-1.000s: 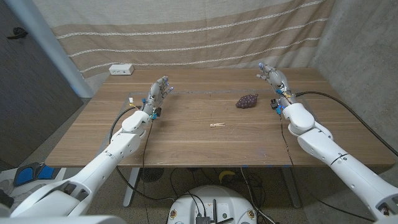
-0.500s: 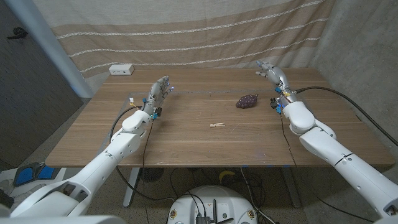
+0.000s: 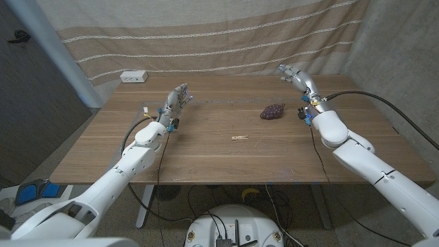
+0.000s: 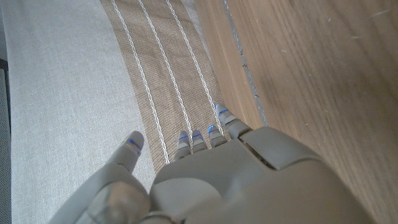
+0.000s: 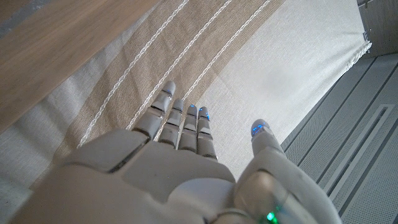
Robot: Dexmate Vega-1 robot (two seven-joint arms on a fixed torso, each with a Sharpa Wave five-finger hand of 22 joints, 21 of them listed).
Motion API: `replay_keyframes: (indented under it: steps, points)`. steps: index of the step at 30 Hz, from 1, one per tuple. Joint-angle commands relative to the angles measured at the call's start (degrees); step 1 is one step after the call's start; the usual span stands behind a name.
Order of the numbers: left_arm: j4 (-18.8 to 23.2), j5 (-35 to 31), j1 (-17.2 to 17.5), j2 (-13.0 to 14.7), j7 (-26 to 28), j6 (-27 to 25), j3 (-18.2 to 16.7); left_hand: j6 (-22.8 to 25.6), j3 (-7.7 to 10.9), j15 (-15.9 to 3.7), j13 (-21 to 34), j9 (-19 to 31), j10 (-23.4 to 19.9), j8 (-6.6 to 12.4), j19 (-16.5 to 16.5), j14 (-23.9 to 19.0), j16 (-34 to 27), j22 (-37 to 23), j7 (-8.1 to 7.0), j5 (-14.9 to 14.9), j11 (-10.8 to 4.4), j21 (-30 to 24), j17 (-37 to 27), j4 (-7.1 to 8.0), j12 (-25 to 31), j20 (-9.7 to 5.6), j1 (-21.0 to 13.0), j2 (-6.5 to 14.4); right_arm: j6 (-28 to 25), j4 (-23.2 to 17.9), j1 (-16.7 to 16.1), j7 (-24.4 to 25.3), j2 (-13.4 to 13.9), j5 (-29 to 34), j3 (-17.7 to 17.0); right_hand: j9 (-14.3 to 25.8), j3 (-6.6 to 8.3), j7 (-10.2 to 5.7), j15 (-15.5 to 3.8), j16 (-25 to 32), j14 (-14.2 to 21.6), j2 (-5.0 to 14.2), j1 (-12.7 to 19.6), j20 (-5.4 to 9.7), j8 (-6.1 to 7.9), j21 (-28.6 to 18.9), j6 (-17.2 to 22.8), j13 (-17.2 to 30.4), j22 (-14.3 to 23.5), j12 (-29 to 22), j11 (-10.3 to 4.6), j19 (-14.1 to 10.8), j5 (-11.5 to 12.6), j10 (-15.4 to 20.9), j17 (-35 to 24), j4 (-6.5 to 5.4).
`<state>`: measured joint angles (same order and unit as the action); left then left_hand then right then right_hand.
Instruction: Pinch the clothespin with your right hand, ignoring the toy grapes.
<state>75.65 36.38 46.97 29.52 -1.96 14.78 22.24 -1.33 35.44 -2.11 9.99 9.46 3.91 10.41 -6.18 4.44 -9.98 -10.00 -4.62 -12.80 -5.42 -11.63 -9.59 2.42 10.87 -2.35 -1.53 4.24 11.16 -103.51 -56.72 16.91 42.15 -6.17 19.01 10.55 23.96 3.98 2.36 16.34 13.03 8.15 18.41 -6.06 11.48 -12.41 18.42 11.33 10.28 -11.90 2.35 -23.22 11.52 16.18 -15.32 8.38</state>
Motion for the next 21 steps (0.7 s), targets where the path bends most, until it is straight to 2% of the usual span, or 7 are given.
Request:
replay_keyframes:
  steps: [1,9,21]
  points:
    - [1.4,0.0,0.7,0.4,0.4,-0.5,0.0,0.5,0.17,-2.72,0.2,0.3,-0.1,0.2,-0.7,-0.2,-0.3,-0.1,-0.67,-0.1,-0.1,0.2,-0.2,-0.47,0.2,0.26,-0.3,2.7,-4.0,-4.1,-0.9,0.3,1.8,5.7,0.2,0.1,-0.13,-0.27,-0.23,0.4,0.6,-0.21,0.1,-0.15,0.44,-0.2,0.6,0.2,0.1,-0.4,-0.11,-0.5,0.3,0.5,-0.3,0.14]
    - [1.8,-0.2,1.1,0.6,0.4,-0.1,0.0,0.6,0.2,-2.61,0.2,0.3,-0.1,0.15,-0.7,-0.3,-0.3,-0.1,-0.76,0.0,-0.07,0.1,-0.2,-0.55,0.2,0.34,-0.3,2.7,-3.9,-5.3,-0.5,-1.3,2.4,7.3,1.0,0.1,-0.08,-0.31,-0.61,0.6,0.9,-0.23,0.2,-0.16,0.46,-0.2,0.8,0.2,0.1,-0.4,-0.42,-0.6,0.3,0.7,-0.4,0.22]
    - [2.4,0.1,1.5,0.9,0.2,0.0,-0.2,0.6,0.27,-2.69,0.2,0.3,-0.2,0.07,-0.8,-0.4,-0.3,-0.1,-0.69,0.0,-0.12,0.1,-0.2,-0.66,0.2,0.35,-0.3,2.7,-6.7,-8.5,-1.0,-2.6,3.7,10.1,1.6,0.1,-0.03,-0.34,-0.84,0.8,1.2,-0.27,0.3,-0.16,0.41,-0.2,1.0,0.3,0.2,-0.4,-0.36,-0.7,0.4,1.1,-0.7,0.33]
